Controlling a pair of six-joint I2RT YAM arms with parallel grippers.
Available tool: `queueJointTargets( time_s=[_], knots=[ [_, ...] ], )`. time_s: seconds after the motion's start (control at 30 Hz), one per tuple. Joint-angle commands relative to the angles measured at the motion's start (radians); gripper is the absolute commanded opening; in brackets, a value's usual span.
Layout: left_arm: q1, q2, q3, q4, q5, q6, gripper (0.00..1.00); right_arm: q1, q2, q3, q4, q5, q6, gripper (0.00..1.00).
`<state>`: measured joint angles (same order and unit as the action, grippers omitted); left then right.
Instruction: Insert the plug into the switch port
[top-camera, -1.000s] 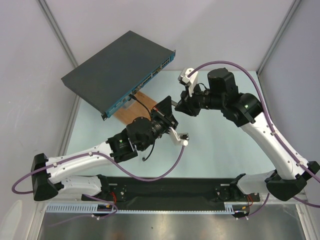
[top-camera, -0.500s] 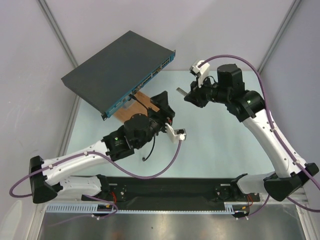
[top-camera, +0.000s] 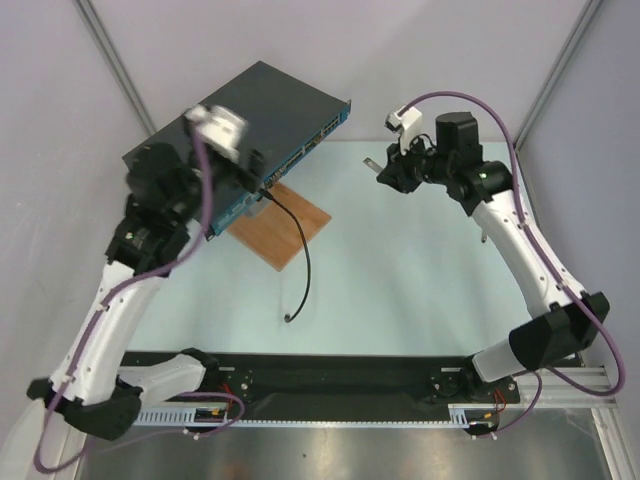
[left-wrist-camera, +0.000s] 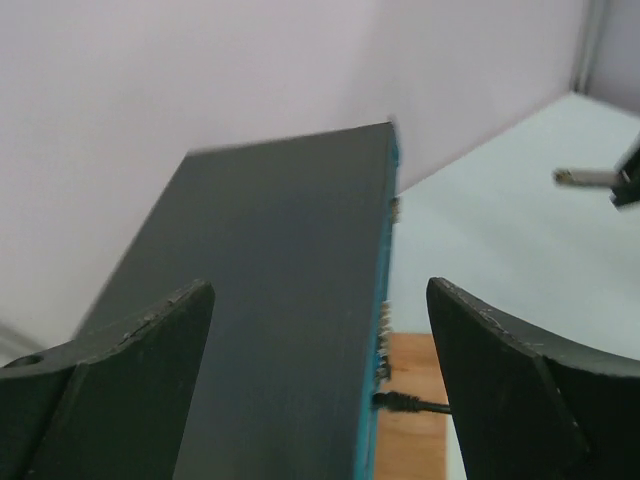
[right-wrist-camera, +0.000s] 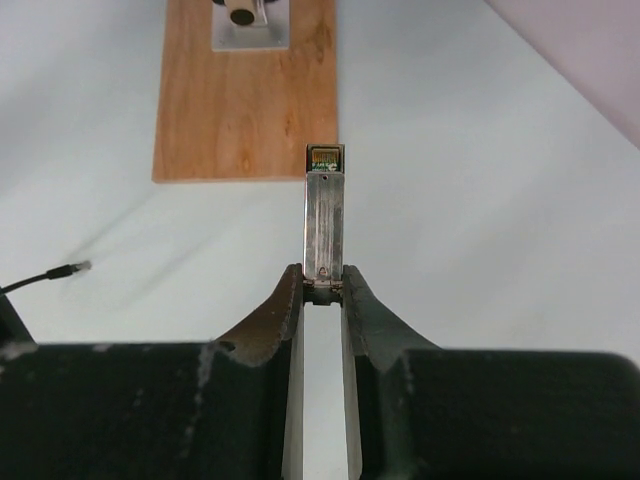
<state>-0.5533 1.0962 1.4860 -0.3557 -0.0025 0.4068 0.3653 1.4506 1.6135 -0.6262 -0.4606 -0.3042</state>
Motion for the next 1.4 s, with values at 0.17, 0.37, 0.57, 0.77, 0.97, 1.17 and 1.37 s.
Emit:
queueJointTargets(
  time_s=[0.17,0.37,0.57,0.77,0.97,1.17,1.37],
  knots=[
    [0.712,-0.148,-0.257,0.153,0.605,-1.026,0.92,0.043,0.123,0.071,0.075,0.01,-0.026,0.0],
    [0.924,-0.258,-0.377,0.179,0.665,-1.102,0.93,0.133,0.166,0.083,0.112,0.02,-0.015,0.0],
    [1.044,-0.286,-0.467,0.095,0.679,-1.143,0.96,0.204,0.217,0.12,0.137,0.036,0.0,0.0],
    [1.072,-0.285,-0.559,0.107,0.703,-1.155,1.0,0.247,0.274,0.177,0.145,0.033,0.046,0.0],
    [1.073,-0.262,-0.65,0.23,0.765,-1.255,0.99,0.262,0.298,0.215,0.143,0.036,0.074,0.0],
    [1.073,-0.207,-0.747,0.461,0.826,-1.396,0.9,0.282,0.317,0.238,0.14,0.028,0.097,0.0],
    [1.073,-0.177,-0.771,0.595,0.843,-1.471,0.76,0.299,0.333,0.264,0.143,0.027,0.128,0.0]
  ],
)
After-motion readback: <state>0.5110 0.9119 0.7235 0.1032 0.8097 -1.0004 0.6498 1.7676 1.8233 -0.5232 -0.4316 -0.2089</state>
